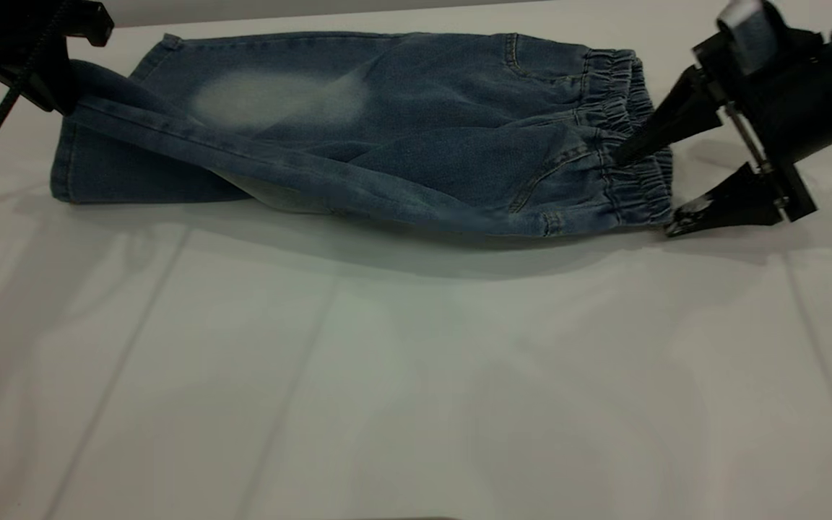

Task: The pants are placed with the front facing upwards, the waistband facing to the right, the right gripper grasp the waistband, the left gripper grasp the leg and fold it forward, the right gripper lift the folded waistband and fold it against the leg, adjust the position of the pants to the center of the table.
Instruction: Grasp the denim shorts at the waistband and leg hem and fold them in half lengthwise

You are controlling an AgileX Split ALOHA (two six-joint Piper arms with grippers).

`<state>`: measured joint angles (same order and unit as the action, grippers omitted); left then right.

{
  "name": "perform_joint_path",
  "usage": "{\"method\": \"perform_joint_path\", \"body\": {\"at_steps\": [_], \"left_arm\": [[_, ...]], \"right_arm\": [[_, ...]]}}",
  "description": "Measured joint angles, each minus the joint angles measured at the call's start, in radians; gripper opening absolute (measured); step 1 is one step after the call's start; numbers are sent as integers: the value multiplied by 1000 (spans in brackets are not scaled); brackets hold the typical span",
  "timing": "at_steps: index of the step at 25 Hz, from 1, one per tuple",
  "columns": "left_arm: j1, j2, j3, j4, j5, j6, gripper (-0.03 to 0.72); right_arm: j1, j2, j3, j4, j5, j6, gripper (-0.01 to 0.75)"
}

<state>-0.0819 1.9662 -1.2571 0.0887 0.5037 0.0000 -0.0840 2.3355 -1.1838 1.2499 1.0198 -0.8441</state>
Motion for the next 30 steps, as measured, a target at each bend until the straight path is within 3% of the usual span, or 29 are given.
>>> {"method": "perform_joint_path", "body": {"at_steps": [7,14,23,30], "left_arm": [[0,0,0,0,0,0,50],[0,0,0,0,0,0,50],[0,0,-6,1,5,14,50],[0,0,-147,1,110,78,50]], "right_arm": [[5,0,0,0,13,19,519],[5,0,0,87,80,-29,281],[5,0,0,167,98,-82,41],[5,3,-85,179,117,-55,35]]}}
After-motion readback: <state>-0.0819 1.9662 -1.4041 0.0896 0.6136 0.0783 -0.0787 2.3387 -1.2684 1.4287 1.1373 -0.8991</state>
